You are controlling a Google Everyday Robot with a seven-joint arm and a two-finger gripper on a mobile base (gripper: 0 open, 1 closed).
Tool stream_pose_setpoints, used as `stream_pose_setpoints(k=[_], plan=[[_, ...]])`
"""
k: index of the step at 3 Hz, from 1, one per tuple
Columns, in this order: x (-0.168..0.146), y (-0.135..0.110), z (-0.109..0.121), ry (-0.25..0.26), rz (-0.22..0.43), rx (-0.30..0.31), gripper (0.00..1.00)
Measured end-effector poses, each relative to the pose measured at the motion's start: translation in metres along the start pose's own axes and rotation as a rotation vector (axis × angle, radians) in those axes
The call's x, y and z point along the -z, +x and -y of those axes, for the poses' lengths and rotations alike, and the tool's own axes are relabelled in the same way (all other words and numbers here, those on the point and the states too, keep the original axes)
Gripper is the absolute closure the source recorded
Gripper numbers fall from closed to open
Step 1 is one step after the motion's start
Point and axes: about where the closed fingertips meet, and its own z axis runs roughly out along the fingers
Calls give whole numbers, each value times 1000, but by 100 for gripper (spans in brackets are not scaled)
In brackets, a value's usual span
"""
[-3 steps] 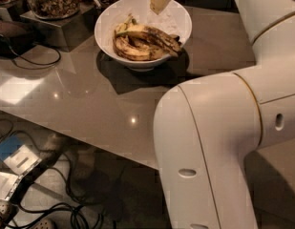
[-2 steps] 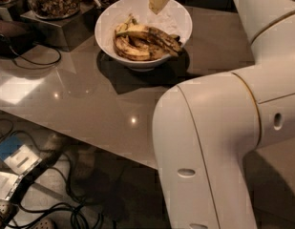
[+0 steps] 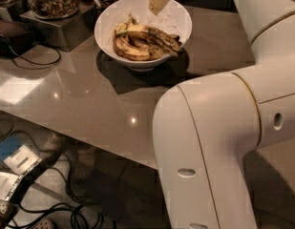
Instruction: Pick banana from white bowl
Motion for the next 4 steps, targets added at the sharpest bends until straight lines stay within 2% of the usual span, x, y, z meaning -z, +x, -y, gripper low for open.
stream_pose_setpoints(k=[1, 2, 3, 4], plan=[[0, 0, 0, 0, 0, 0, 12], [0, 0, 0, 0, 0, 0, 0], [-7, 1, 3, 19, -27, -2, 0], [-27, 11, 13, 57, -97, -58, 0]])
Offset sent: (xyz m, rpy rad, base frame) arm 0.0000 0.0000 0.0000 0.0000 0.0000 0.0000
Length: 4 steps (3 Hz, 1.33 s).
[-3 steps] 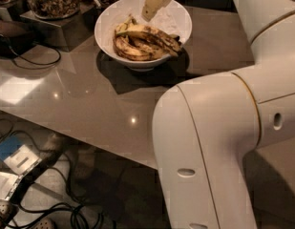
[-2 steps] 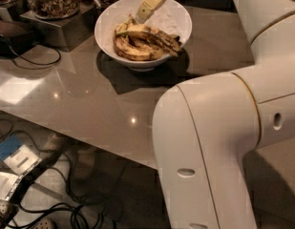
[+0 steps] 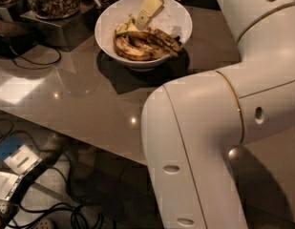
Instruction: Pick banana from white bowl
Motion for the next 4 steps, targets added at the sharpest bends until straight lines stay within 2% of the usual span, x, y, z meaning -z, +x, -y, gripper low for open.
stream_pose_setpoints(k=[1, 3, 4], plan=[[-19, 8, 8, 35, -63, -52, 3], [-33, 18, 10, 55, -116, -83, 1], [-22, 28, 6, 45, -105, -87, 14]])
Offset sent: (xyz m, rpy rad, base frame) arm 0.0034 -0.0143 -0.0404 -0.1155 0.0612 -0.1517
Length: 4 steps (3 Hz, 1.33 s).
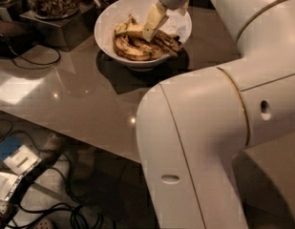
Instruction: Pick banana from white bowl
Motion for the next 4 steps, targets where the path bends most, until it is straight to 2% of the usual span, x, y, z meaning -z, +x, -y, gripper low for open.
stream_pose_setpoints(k=[2, 3, 4], plan=[[17, 16, -14, -1, 8, 10, 17], [19, 19, -25, -4, 2, 34, 20], [18, 20, -35, -7, -5, 62, 28]])
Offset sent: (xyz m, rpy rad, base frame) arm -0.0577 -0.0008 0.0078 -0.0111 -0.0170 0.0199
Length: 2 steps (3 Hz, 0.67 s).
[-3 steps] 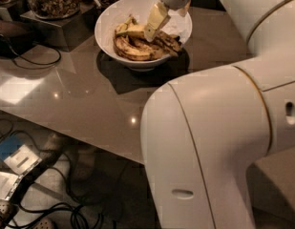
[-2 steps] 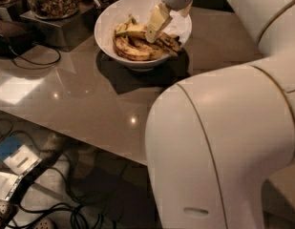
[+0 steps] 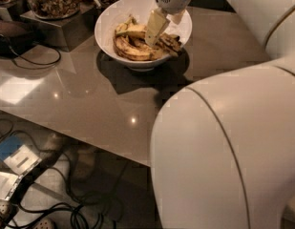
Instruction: Pick banana from white bowl
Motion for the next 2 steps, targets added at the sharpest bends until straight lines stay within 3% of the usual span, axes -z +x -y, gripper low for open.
stream_pose_setpoints(k=[1, 2], plan=[[-1, -1, -7, 5, -7, 24, 33], [-1, -4, -11, 14, -9, 43, 31]])
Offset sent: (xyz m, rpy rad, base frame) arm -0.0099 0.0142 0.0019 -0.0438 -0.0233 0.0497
